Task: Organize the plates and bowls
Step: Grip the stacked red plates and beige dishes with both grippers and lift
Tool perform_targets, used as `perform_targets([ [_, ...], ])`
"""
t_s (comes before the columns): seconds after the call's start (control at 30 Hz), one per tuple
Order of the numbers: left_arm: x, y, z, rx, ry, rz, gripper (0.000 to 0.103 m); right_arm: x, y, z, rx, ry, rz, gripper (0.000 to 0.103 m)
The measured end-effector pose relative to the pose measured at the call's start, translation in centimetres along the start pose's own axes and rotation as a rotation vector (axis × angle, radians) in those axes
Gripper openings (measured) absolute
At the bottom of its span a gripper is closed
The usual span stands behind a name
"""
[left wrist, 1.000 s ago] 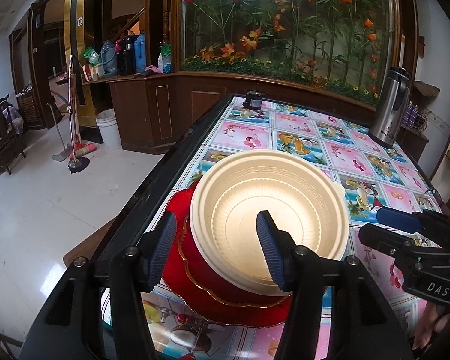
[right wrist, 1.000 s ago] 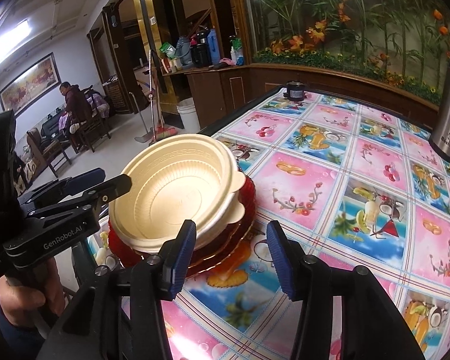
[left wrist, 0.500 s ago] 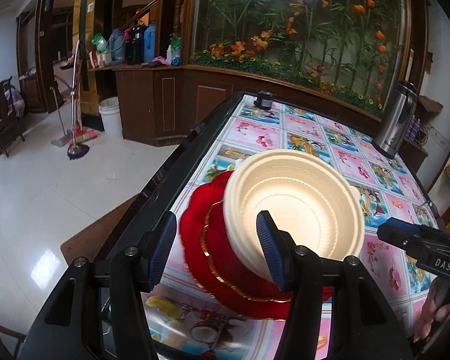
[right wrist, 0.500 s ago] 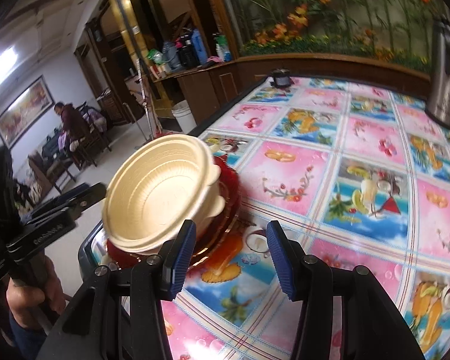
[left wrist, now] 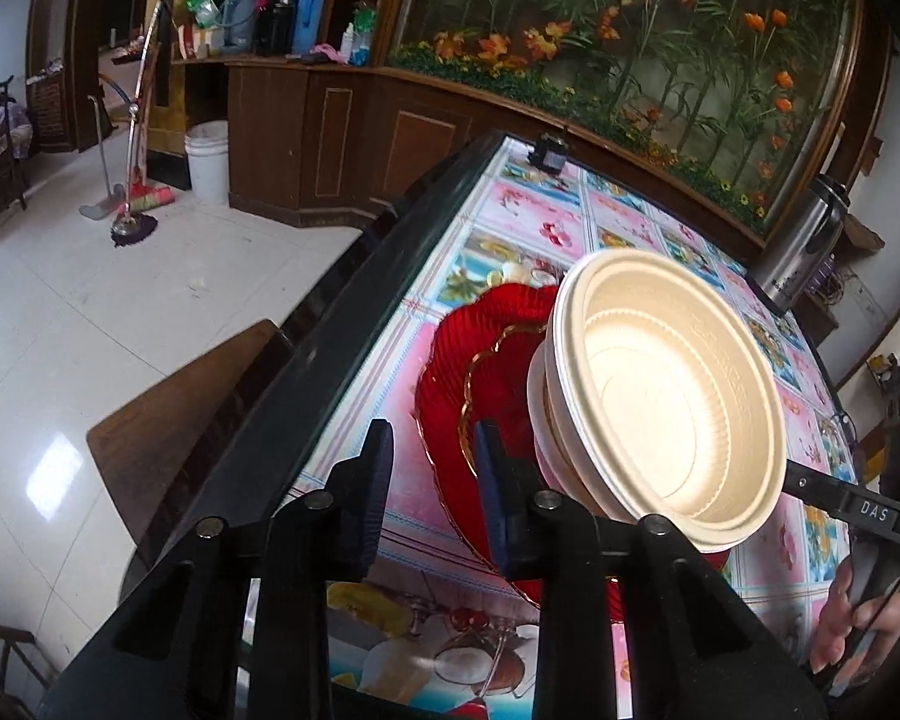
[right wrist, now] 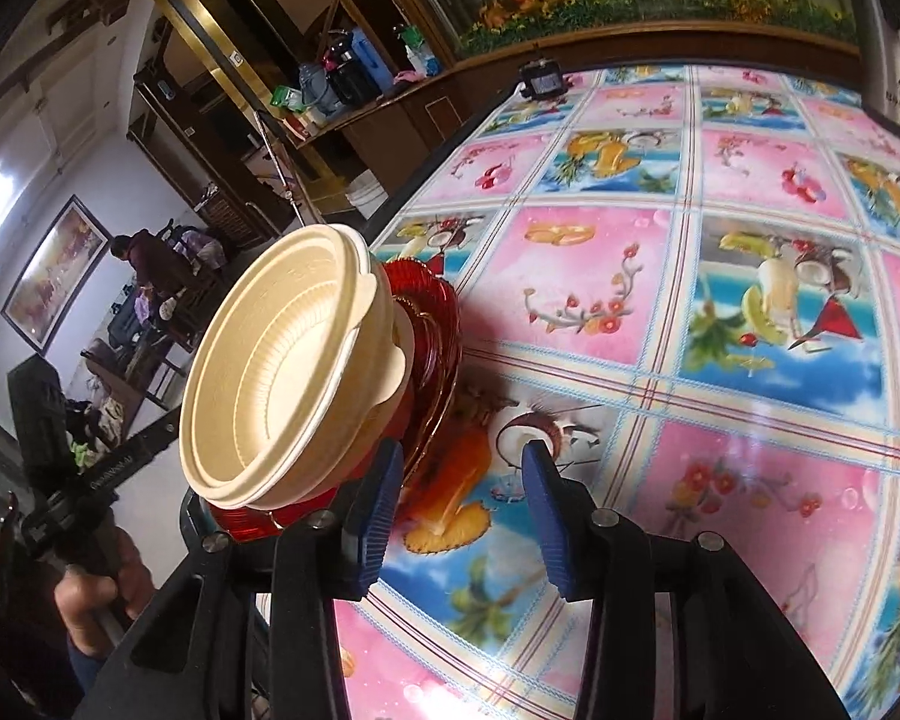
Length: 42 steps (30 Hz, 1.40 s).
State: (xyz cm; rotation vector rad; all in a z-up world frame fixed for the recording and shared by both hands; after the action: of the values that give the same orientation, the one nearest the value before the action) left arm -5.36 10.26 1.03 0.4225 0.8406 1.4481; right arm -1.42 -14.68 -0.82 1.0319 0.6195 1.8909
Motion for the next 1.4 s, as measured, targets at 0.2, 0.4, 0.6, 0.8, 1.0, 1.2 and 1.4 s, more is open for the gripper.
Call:
perform_targets([
  [0.2, 0.0, -1.5, -0.4, 0.039, -0.022, 0.001, 0.02, 0.1, -1.2, 0.2, 0.017, 0.006, -0.018, 0.039],
  [0.4, 0.2, -2.3, -0.1, 0.045, -0.022, 0.014, 0.02, 0.8, -2.6, 0.8, 0.036, 0.012, -0.025, 0.021],
  [0.6, 0.8, -3.3, 0.5, 0.062, -0.026, 0.026, 0.02, 1.5, -4.4, 0.9, 0.065, 0.016, -0.043, 0.019],
  [0.8, 0.8, -4.1, 0.1, 0.076, -0.015, -0.009, 0.012, 1.3, -4.6, 0.9, 0.046, 0.013, -0.026, 0.016],
  [1.0, -0.3, -3.8, -0.2, 0.071, -0.036, 0.004, 0.007, 0.9, -4.2, 0.8, 0.04, -0.001, -0.005, 0.015],
  [1.2, -2.1, -3.6, -0.2, 0.076, -0.064, -0.004, 0.007, 0.1, -2.8, 0.4, 0.031, 0.0, -0.018, 0.015],
  [1.4, -5.3, -3.7, 0.1, 0.073, -0.102, -0.04, 0.007, -1.8, 0.3, 0.4, -0.022, -0.011, -0.049, 0.016],
])
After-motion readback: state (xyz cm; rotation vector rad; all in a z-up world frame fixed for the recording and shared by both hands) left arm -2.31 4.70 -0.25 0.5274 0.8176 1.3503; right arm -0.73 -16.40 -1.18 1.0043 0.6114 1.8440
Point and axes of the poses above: each gripper's, at about its wrist camera, not at the fingertips, and y roughly against the way its jaws point, x to its left, z to its top, the point moved 4 cm from there along -y, roughly the way its jaws point, and after that the axes turned 1 degree about y, right-handed, at the moved point
